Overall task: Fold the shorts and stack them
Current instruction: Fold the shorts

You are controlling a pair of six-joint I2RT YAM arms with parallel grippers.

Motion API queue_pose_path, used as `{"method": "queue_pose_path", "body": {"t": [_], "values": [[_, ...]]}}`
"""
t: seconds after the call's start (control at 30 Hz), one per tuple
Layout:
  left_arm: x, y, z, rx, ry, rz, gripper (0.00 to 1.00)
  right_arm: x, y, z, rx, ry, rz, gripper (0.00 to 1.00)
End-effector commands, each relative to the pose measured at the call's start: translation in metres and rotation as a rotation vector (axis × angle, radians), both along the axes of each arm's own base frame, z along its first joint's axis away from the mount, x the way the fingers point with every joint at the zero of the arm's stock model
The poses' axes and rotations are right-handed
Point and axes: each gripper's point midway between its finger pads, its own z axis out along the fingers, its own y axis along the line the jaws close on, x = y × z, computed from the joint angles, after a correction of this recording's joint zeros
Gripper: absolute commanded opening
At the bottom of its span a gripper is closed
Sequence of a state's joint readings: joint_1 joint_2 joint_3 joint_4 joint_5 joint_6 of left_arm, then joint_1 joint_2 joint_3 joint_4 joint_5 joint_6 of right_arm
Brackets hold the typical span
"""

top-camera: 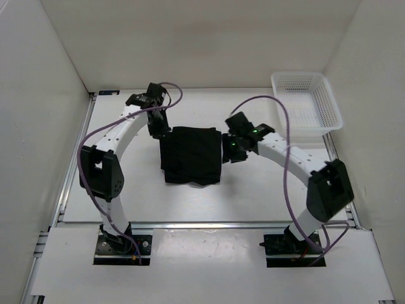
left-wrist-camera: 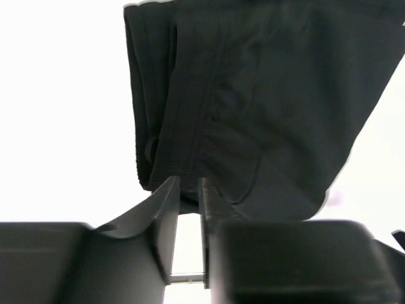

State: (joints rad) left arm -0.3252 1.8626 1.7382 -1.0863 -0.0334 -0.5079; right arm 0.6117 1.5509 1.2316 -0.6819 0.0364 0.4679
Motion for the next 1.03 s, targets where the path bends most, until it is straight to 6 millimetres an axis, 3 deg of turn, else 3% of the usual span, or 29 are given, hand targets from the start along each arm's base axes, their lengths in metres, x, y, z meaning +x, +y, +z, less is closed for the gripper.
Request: {"method": "queue_pose_path", "body": {"t": [0.0, 0.07, 0.13, 0.27, 0.33, 0.37, 0.4, 0.47, 0.5, 0.57, 0.6, 0.67, 0.7, 0.77, 0.83, 0.87, 0.97, 1.0], "values": [[-0.013, -0.016, -0.049, -0.042, 0.077, -0.031, 0.28, 0.003, 0.057, 0.006, 0.084, -0.011, 0.124, 0.45], [-0.018, -0.011, -0.074, -0.014, 0.117, -0.024, 0.21, 0.006, 0.072, -0.015, 0.064, 0.017, 0.147, 0.45], [-0.02, -0.007, -0.095, 0.019, 0.158, -0.017, 0.21, 0.013, 0.078, -0.035, 0.042, 0.047, 0.146, 0.45], [-0.019, -0.006, -0.109, 0.037, 0.183, -0.014, 0.28, 0.017, 0.076, -0.077, -0.023, 0.102, 0.111, 0.46], [-0.016, -0.006, -0.106, 0.039, 0.17, -0.034, 0.37, 0.02, 0.076, -0.079, -0.033, 0.099, 0.107, 0.49], [-0.018, -0.005, -0.099, 0.038, 0.165, -0.034, 0.38, 0.018, 0.074, -0.075, -0.033, 0.099, 0.107, 0.5], [-0.011, -0.006, -0.085, 0.038, 0.13, -0.04, 0.41, 0.025, 0.072, -0.051, -0.022, 0.033, 0.09, 0.53], [-0.013, -0.003, -0.051, 0.056, 0.074, -0.048, 0.65, 0.033, 0.066, -0.017, -0.017, -0.052, 0.062, 0.71], [-0.006, -0.003, -0.019, 0.04, 0.001, -0.044, 0.76, 0.034, 0.057, 0.012, -0.015, -0.108, 0.04, 0.84], [-0.011, 0.001, 0.012, 0.041, -0.037, -0.051, 1.0, 0.047, 0.036, 0.049, -0.069, -0.23, -0.026, 0.92], [-0.007, 0.001, 0.036, 0.031, -0.093, -0.045, 1.0, 0.043, 0.023, 0.069, -0.085, -0.265, -0.052, 0.94], [-0.013, 0.005, 0.072, 0.019, -0.168, -0.046, 1.0, 0.045, -0.001, 0.086, -0.135, -0.32, -0.103, 1.0], [-0.016, 0.007, 0.084, 0.011, -0.194, -0.045, 1.0, 0.045, -0.024, 0.099, -0.178, -0.365, -0.161, 1.0], [-0.029, 0.013, 0.113, -0.007, -0.269, -0.037, 1.0, 0.043, -0.05, 0.108, -0.232, -0.395, -0.227, 1.0], [-0.037, 0.018, 0.123, -0.017, -0.314, -0.02, 1.0, 0.034, -0.081, 0.112, -0.287, -0.411, -0.285, 1.0], [-0.047, 0.024, 0.138, -0.021, -0.361, -0.009, 1.0, 0.028, -0.094, 0.115, -0.309, -0.43, -0.321, 1.0], [-0.062, 0.034, 0.141, -0.028, -0.396, 0.035, 1.0, 0.017, -0.113, 0.11, -0.332, -0.419, -0.353, 0.98], [-0.069, 0.04, 0.152, -0.032, -0.445, 0.058, 1.0, 0.013, -0.119, 0.107, -0.346, -0.421, -0.359, 0.98]]}}
